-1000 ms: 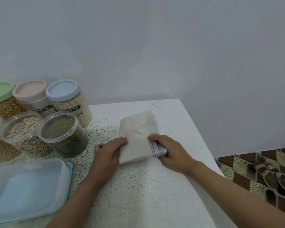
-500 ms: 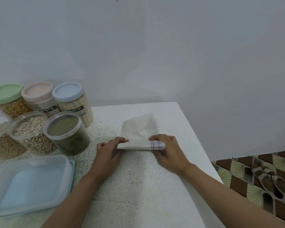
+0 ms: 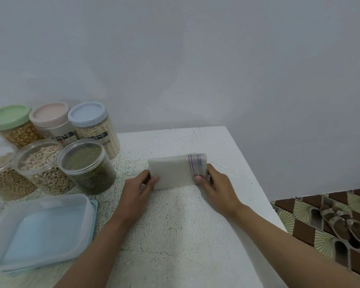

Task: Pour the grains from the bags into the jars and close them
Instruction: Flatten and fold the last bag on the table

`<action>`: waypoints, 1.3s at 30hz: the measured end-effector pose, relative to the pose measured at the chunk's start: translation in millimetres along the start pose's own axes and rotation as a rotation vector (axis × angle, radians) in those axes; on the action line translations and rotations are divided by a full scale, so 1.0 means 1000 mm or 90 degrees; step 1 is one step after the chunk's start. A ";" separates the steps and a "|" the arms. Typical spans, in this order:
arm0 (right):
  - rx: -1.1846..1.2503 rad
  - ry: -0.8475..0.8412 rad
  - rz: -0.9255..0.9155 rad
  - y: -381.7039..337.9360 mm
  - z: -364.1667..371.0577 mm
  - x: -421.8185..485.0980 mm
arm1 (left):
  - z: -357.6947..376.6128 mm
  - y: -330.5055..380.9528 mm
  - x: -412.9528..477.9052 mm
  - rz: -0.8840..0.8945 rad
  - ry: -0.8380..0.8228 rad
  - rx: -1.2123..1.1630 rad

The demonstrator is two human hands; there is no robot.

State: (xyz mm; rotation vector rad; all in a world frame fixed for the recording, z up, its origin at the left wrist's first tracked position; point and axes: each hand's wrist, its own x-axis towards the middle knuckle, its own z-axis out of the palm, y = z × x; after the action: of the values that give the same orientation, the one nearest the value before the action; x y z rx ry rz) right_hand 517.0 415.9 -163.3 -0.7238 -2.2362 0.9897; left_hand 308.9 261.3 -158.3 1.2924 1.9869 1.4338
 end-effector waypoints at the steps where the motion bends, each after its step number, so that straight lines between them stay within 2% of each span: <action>1: 0.014 0.008 0.017 -0.001 0.002 0.000 | 0.000 -0.002 0.000 -0.006 0.001 0.002; 8: 0.073 0.043 0.129 -0.009 0.013 0.004 | 0.004 0.001 0.002 -0.068 0.044 0.024; 18: 0.082 0.085 0.152 -0.015 0.010 0.003 | 0.005 0.006 0.000 -0.055 0.064 0.073; 24: 0.040 0.078 0.091 -0.015 0.011 0.000 | 0.008 0.004 0.005 -0.075 0.115 0.155; 27: -0.075 0.108 -0.021 -0.015 0.013 0.001 | 0.012 0.003 0.007 -0.070 0.146 0.190; 29: -0.174 0.091 -0.083 -0.015 0.017 0.002 | 0.013 0.007 0.008 -0.061 0.151 0.191; 31: -0.259 0.030 -0.146 -0.010 0.021 0.002 | 0.014 0.007 0.006 -0.005 0.135 0.228; 33: -0.300 -0.034 -0.173 -0.004 0.025 0.004 | 0.015 0.004 0.004 0.115 0.114 0.340; 36: -0.335 -0.056 -0.175 -0.001 0.026 0.006 | 0.019 -0.001 0.001 0.236 0.047 0.458; 39: -0.393 -0.080 -0.192 0.000 0.027 0.005 | 0.023 0.001 0.000 0.293 -0.028 0.532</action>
State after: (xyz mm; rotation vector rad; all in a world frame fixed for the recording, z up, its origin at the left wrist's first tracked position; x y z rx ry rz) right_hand 494.5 406.9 -177.1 -0.5513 -2.6865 0.1934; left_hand 325.8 274.0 -167.0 2.2066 2.4676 0.6784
